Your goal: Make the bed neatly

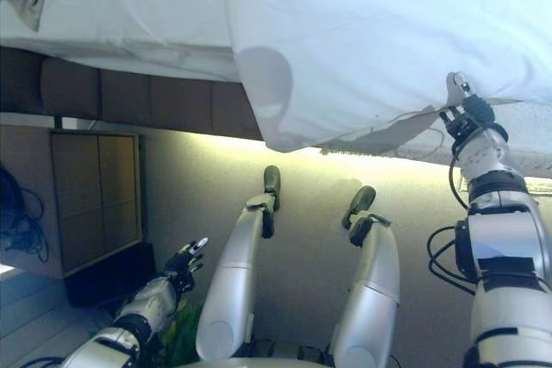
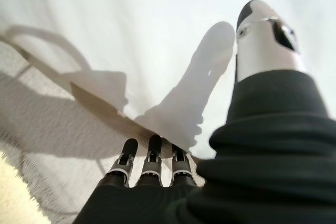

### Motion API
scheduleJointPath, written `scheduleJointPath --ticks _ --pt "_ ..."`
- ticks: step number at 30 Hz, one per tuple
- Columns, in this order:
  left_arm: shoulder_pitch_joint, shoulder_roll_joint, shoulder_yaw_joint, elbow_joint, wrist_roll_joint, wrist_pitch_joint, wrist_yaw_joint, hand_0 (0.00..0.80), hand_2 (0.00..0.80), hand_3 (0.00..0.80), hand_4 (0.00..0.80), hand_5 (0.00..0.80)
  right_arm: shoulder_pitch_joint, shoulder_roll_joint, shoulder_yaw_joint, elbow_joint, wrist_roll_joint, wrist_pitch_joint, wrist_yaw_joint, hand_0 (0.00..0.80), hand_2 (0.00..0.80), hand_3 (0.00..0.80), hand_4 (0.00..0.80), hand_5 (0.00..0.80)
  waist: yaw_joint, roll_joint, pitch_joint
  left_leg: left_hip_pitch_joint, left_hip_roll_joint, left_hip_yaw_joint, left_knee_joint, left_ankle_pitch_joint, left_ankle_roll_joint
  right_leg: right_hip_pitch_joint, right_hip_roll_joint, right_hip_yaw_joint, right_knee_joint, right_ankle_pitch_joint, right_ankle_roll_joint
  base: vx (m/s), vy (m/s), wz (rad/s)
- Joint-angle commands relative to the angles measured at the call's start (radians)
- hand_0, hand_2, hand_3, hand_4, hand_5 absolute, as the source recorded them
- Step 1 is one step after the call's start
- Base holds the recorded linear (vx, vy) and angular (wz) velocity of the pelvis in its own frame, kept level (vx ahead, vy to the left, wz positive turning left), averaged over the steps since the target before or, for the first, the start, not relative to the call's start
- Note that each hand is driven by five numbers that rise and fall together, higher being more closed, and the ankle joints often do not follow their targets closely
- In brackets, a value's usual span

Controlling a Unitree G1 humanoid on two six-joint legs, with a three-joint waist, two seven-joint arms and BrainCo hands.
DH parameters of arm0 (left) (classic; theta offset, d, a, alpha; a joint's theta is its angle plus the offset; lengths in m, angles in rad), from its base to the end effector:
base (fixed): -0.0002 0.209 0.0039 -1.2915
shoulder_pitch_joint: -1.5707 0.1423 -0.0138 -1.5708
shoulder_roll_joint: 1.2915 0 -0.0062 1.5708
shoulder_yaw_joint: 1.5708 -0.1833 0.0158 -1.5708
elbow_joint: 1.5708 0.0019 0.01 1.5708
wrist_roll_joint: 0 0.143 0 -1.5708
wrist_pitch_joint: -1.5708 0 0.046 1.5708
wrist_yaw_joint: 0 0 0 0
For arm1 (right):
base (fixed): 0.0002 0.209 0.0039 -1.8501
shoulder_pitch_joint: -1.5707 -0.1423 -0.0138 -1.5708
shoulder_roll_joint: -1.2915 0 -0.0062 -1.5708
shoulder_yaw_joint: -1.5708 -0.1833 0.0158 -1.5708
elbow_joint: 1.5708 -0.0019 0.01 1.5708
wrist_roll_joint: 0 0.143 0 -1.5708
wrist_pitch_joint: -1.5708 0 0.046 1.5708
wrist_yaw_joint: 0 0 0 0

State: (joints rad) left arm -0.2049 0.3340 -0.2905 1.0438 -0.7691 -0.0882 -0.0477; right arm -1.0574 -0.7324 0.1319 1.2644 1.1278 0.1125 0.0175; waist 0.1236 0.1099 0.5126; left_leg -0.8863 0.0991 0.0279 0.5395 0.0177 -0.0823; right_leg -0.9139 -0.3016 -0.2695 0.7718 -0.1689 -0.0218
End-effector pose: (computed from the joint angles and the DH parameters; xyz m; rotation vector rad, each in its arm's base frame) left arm 0.1775 0.2293 -0.0749 -0.2438 0.7396 0.2024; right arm 0.3346 -0.3195 0.1785 0.5589 0.0449 -0.3841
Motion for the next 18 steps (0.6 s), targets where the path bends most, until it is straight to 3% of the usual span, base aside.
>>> scheduleJointPath --ticks 1,4,5,6,18 --pt "0.093 0.003 0.001 -0.005 -0.008 -0.029 -0.018 0.0 0.0 0.0 0.0 0.0 -0.1 -0.105 0.046 -0.067 -0.018 -0.053 0.055 0.0 0.0 0.0 0.0 0.0 0.009 0.052 -0.039 0.0 0.025 0.009 0.036 -0.067 0.001 -0.022 0.009 0.099 -0.064 0.049 0.07 -0.016 0.032 0.0" --pt "0.109 0.0 -0.003 -0.014 0.005 -0.033 -0.028 0.0 0.0 0.0 0.0 0.0 -0.11 -0.096 0.053 -0.096 -0.029 -0.058 0.102 0.0 0.0 0.0 0.0 0.0 0.01 0.05 -0.041 0.035 0.032 0.013 0.016 -0.061 -0.007 0.01 0.01 0.089 -0.083 0.052 0.071 -0.003 0.037 0.0" --pt "0.115 -0.002 -0.008 -0.018 0.008 -0.033 -0.03 0.0 0.0 0.0 0.0 0.0 -0.107 -0.092 0.056 -0.111 -0.037 -0.062 0.114 0.157 0.157 0.157 0.157 0.157 0.009 0.048 -0.044 0.053 0.035 0.017 0.004 -0.058 -0.009 0.028 0.011 0.085 -0.097 0.055 0.072 0.023 0.058 -0.02" --pt "0.122 -0.004 -0.013 -0.024 0.008 -0.032 -0.031 0.0 0.0 0.0 0.0 0.0 -0.1 -0.088 0.056 -0.13 -0.043 -0.07 0.121 0.8 0.8 0.8 0.8 0.8 0.008 0.047 -0.045 0.079 0.037 0.023 -0.014 -0.053 -0.011 0.052 0.012 0.079 -0.115 0.058 0.074 0.036 0.071 -0.04" --pt "0.162 -0.007 0.006 0.018 0.056 -0.049 -0.062 0.0 0.0 0.0 0.0 0.0 0.017 -0.047 -0.01 -0.116 -0.089 -0.004 0.17 0.8 0.8 0.8 0.8 0.8 0.022 -0.001 -0.134 0.403 0.061 0.101 -0.252 -0.011 -0.033 0.389 0.012 -0.009 -0.382 0.111 0.117 0.066 0.062 -0.08"
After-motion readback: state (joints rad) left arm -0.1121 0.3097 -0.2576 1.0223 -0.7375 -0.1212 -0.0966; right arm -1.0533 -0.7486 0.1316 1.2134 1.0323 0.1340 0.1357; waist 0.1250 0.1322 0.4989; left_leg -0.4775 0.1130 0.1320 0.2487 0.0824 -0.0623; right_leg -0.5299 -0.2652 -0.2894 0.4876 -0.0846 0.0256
